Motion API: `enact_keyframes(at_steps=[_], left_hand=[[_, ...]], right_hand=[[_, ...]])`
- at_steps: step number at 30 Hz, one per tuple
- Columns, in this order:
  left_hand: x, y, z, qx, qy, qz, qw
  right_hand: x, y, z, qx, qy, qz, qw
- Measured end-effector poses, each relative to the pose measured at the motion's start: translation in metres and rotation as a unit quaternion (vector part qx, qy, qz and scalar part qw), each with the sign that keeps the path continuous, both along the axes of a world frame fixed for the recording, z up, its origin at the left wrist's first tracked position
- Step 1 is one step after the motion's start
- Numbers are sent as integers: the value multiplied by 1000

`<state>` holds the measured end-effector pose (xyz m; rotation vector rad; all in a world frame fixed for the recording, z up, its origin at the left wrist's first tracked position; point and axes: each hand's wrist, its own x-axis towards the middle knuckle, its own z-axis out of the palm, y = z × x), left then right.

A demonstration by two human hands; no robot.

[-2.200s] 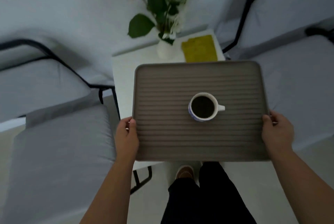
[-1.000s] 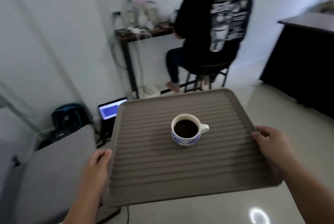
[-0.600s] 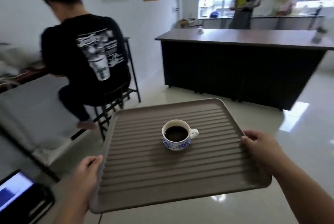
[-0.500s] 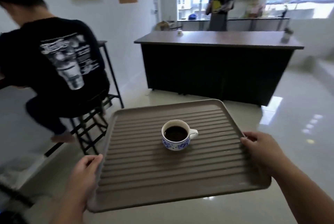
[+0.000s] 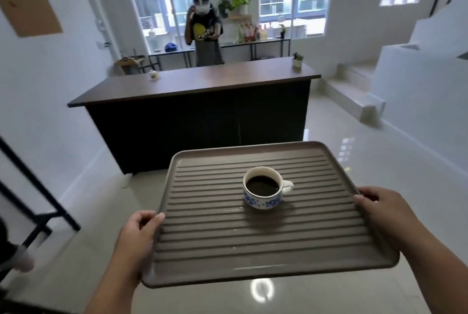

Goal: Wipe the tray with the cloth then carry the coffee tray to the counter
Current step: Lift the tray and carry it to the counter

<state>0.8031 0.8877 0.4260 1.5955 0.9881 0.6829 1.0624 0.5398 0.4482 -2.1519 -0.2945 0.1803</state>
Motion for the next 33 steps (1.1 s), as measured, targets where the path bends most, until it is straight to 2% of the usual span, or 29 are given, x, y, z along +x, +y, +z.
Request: enact_keyframes(at_steps=[8,17,25,33], left_hand=[[194,53,-10,0,-5,-56,998],[402,102,-15,-29,-13,-22,999],[556,182,-4,-12,-15,-5,1000],[711,301,-2,0,-5,-3,1000]], right_hand=[[154,30,-6,-27,-4,-63,998],[377,88,13,-51,-29,-42,997],[548,178,7,-34,-36,-10,999],[708,303,-5,-15,-32,-11,999]])
